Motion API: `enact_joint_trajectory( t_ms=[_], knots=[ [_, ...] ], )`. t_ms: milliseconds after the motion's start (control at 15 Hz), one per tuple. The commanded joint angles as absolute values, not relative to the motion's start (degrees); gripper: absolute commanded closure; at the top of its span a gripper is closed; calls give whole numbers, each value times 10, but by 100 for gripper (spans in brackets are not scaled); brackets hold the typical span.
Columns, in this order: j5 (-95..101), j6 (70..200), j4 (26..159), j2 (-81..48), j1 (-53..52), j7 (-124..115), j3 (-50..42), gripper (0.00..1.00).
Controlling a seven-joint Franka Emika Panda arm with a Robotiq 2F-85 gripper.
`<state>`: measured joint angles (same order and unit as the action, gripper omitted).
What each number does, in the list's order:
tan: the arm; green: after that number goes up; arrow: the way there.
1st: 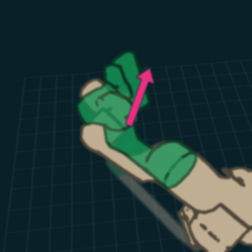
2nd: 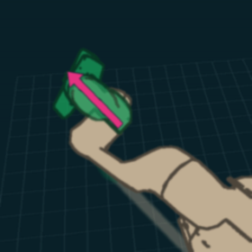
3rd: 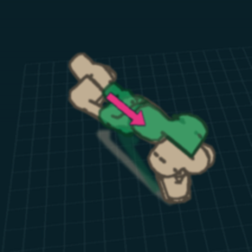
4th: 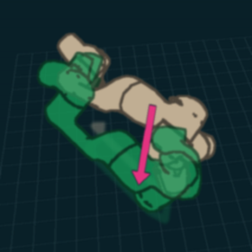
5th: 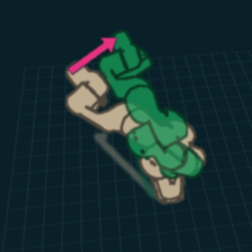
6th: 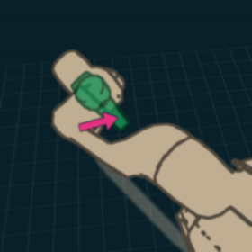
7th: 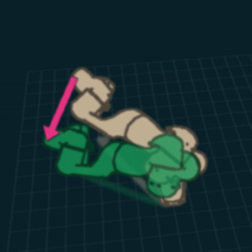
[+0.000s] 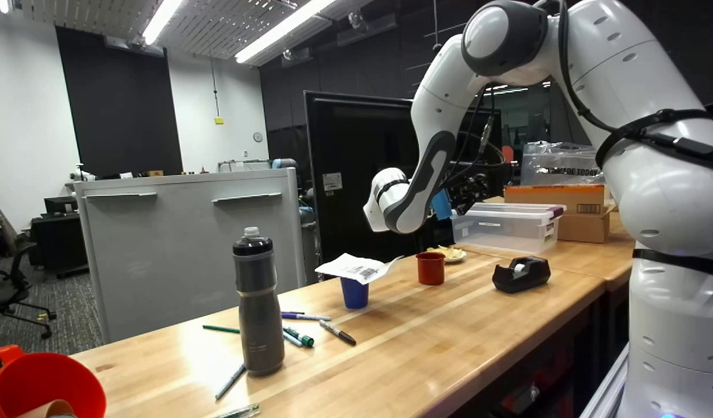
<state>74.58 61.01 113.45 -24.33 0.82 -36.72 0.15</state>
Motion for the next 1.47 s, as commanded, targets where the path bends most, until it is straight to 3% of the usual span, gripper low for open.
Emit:
enact_joint_trajectory(
  t_ms=[0, 1400],
  knots=[
    [777, 560, 1118, -267, -2, -359, -7, 94],
    [844, 524, 1116, -295, 4, -352, 0, 94]
  ],
)
